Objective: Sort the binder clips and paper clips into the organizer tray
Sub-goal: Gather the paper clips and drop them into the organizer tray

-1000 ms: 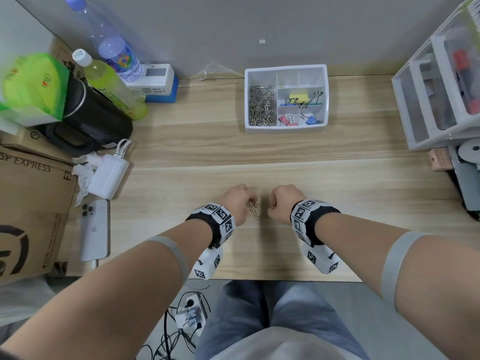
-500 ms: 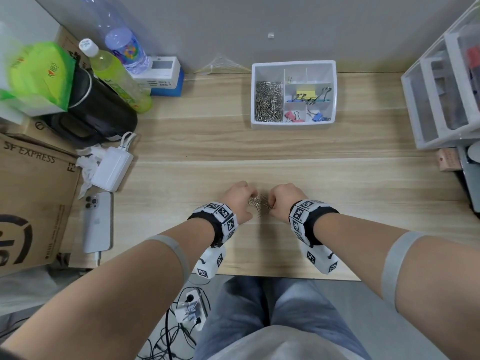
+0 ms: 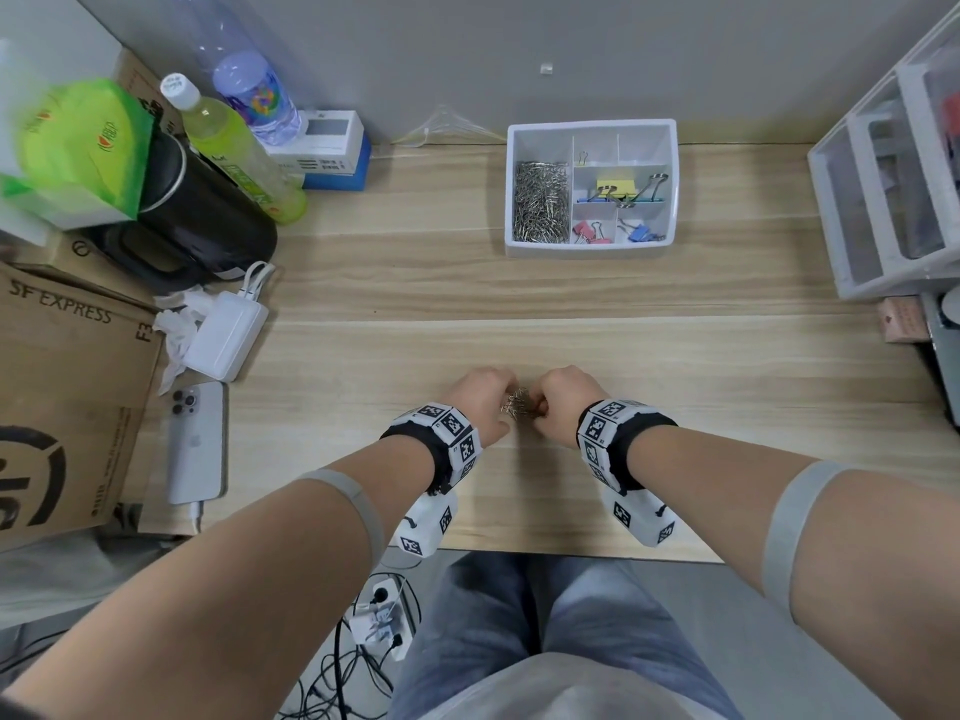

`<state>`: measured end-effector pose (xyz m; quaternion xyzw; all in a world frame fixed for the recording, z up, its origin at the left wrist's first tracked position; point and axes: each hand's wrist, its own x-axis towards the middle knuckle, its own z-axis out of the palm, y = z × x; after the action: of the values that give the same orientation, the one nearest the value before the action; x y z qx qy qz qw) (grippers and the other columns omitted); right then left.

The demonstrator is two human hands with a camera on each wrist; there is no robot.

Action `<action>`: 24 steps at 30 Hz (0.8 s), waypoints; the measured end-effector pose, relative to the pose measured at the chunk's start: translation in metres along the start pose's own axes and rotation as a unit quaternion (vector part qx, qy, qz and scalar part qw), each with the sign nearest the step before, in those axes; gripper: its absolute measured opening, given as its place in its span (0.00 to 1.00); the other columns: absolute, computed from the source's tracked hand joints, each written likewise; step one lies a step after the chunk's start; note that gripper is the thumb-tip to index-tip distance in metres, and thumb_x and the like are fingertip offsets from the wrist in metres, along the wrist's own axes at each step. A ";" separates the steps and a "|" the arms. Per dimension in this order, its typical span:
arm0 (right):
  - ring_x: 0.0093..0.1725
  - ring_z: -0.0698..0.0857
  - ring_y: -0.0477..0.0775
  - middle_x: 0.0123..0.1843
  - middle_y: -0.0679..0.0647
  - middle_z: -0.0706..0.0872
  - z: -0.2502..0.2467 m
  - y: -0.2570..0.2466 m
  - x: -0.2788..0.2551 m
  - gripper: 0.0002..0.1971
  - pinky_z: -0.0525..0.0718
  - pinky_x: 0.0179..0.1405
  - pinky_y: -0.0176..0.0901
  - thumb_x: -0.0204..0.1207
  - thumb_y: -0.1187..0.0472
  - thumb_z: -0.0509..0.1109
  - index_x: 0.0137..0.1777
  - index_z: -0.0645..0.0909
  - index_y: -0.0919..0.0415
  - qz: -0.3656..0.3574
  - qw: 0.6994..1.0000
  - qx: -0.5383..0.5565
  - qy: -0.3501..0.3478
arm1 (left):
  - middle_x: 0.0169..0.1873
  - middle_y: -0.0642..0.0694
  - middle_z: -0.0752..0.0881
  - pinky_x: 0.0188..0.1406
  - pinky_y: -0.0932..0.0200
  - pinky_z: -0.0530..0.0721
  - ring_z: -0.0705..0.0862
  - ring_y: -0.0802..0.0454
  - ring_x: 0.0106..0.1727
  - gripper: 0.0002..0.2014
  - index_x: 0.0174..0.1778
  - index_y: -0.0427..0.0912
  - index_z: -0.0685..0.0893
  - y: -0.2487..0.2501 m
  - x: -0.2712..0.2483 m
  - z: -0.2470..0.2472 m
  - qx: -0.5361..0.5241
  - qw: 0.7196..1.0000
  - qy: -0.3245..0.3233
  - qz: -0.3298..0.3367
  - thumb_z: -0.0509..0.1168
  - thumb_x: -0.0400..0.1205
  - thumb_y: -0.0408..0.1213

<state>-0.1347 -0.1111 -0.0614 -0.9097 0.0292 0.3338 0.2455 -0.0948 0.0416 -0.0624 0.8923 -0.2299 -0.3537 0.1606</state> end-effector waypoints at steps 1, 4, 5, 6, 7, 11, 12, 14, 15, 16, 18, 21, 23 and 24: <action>0.47 0.87 0.58 0.44 0.54 0.88 0.001 0.000 0.000 0.08 0.87 0.48 0.46 0.67 0.61 0.72 0.46 0.87 0.55 -0.004 1.000 0.005 0.014 | 0.48 0.43 0.85 0.51 0.48 0.86 0.84 0.44 0.49 0.22 0.61 0.39 0.82 0.001 -0.001 0.000 -0.009 1.000 0.001 0.001 0.70 0.70 0.29; 0.48 0.81 0.57 0.54 0.54 0.78 0.005 0.004 -0.001 0.24 0.82 0.51 0.45 0.60 0.57 0.79 0.56 0.79 0.57 -0.025 0.997 0.029 0.060 | 0.44 0.44 0.86 0.47 0.48 0.88 0.85 0.45 0.44 0.21 0.58 0.41 0.82 0.001 -0.003 -0.001 -0.038 0.999 0.004 -0.002 0.68 0.69 0.26; 0.50 0.80 0.57 0.57 0.54 0.75 0.006 0.005 -0.001 0.29 0.82 0.53 0.46 0.58 0.56 0.81 0.60 0.77 0.57 -0.027 0.997 0.019 0.065 | 0.43 0.45 0.86 0.47 0.48 0.88 0.85 0.44 0.44 0.20 0.58 0.41 0.82 0.000 -0.004 -0.002 -0.041 0.999 0.008 -0.005 0.68 0.69 0.26; 0.53 0.79 0.57 0.59 0.55 0.73 0.007 0.006 0.000 0.33 0.81 0.55 0.46 0.56 0.55 0.82 0.63 0.76 0.57 -0.030 0.997 0.003 0.065 | 0.44 0.45 0.86 0.49 0.49 0.87 0.86 0.44 0.45 0.19 0.57 0.41 0.82 -0.001 -0.004 -0.003 -0.033 0.999 0.012 -0.011 0.68 0.70 0.26; 0.57 0.78 0.58 0.61 0.56 0.72 0.008 0.007 0.001 0.36 0.81 0.58 0.46 0.56 0.54 0.83 0.65 0.75 0.58 -0.034 0.997 -0.012 0.063 | 0.46 0.45 0.86 0.51 0.50 0.87 0.85 0.44 0.48 0.18 0.56 0.41 0.82 -0.003 -0.004 -0.004 -0.017 1.000 0.016 -0.019 0.69 0.71 0.27; 0.63 0.76 0.60 0.63 0.57 0.73 0.009 0.004 0.004 0.36 0.77 0.62 0.45 0.59 0.57 0.83 0.69 0.77 0.57 -0.050 0.997 -0.010 0.052 | 0.50 0.44 0.89 0.56 0.55 0.83 0.85 0.46 0.54 0.10 0.51 0.40 0.88 -0.008 -0.005 -0.004 0.034 0.998 0.029 -0.034 0.69 0.74 0.31; 0.62 0.76 0.60 0.63 0.57 0.74 0.009 0.003 0.004 0.34 0.77 0.61 0.45 0.60 0.59 0.82 0.69 0.78 0.57 -0.056 0.997 -0.003 0.053 | 0.49 0.45 0.89 0.56 0.56 0.83 0.85 0.46 0.54 0.09 0.49 0.41 0.90 -0.007 -0.005 -0.003 0.034 0.998 0.029 -0.032 0.69 0.75 0.32; 0.60 0.78 0.61 0.60 0.58 0.76 0.010 0.001 0.006 0.28 0.77 0.59 0.45 0.64 0.62 0.79 0.67 0.81 0.57 -0.072 0.996 0.007 0.055 | 0.45 0.45 0.90 0.53 0.56 0.84 0.86 0.46 0.50 0.07 0.45 0.42 0.91 -0.003 -0.005 -0.001 0.032 0.999 0.031 -0.024 0.68 0.76 0.33; 0.59 0.79 0.61 0.59 0.58 0.77 0.010 0.000 0.006 0.25 0.76 0.58 0.45 0.65 0.64 0.77 0.65 0.83 0.57 -0.079 0.995 0.009 0.054 | 0.42 0.45 0.91 0.50 0.56 0.84 0.87 0.45 0.48 0.07 0.42 0.42 0.92 -0.001 -0.004 0.001 0.029 0.999 0.032 -0.021 0.68 0.76 0.33; 0.58 0.79 0.61 0.58 0.58 0.77 0.011 -0.001 0.006 0.23 0.75 0.56 0.44 0.67 0.66 0.75 0.63 0.84 0.58 -0.084 0.995 0.010 0.053 | 0.40 0.45 0.90 0.48 0.56 0.84 0.87 0.44 0.47 0.07 0.40 0.42 0.92 0.000 -0.004 0.002 0.024 0.999 0.034 -0.019 0.67 0.76 0.32; 0.56 0.80 0.61 0.56 0.58 0.78 0.013 -0.003 0.007 0.18 0.72 0.50 0.40 0.68 0.69 0.73 0.59 0.86 0.60 -0.086 0.995 0.016 0.055 | 0.39 0.44 0.90 0.45 0.56 0.83 0.86 0.43 0.45 0.09 0.40 0.41 0.92 0.002 -0.002 0.005 0.016 0.999 0.035 -0.016 0.66 0.75 0.31; 0.54 0.81 0.62 0.54 0.60 0.79 0.014 -0.004 0.008 0.12 0.75 0.50 0.43 0.69 0.70 0.72 0.52 0.87 0.63 -0.090 0.994 0.019 0.061 | 0.40 0.43 0.90 0.43 0.59 0.79 0.85 0.42 0.45 0.11 0.41 0.41 0.93 0.003 -0.002 0.008 -0.005 0.999 0.033 -0.009 0.65 0.74 0.29; 0.54 0.81 0.62 0.54 0.59 0.80 0.014 -0.005 0.008 0.11 0.77 0.51 0.47 0.70 0.70 0.71 0.51 0.87 0.63 -0.090 0.994 0.017 0.058 | 0.41 0.42 0.90 0.42 0.62 0.74 0.85 0.43 0.45 0.11 0.42 0.41 0.93 0.002 -0.004 0.008 -0.004 1.000 0.030 0.003 0.64 0.75 0.29; 0.55 0.81 0.62 0.54 0.59 0.81 0.014 -0.005 0.008 0.11 0.77 0.52 0.47 0.71 0.70 0.70 0.51 0.88 0.62 -0.090 0.994 0.016 0.057 | 0.41 0.43 0.90 0.41 0.63 0.72 0.85 0.44 0.45 0.11 0.42 0.41 0.93 0.001 -0.005 0.009 -0.001 0.999 0.031 0.007 0.64 0.75 0.29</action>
<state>-0.1359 -0.0992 -0.0737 -0.9222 -0.0340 0.2570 0.2867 -0.1048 0.0423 -0.0649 0.9012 -0.2308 -0.3246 0.1708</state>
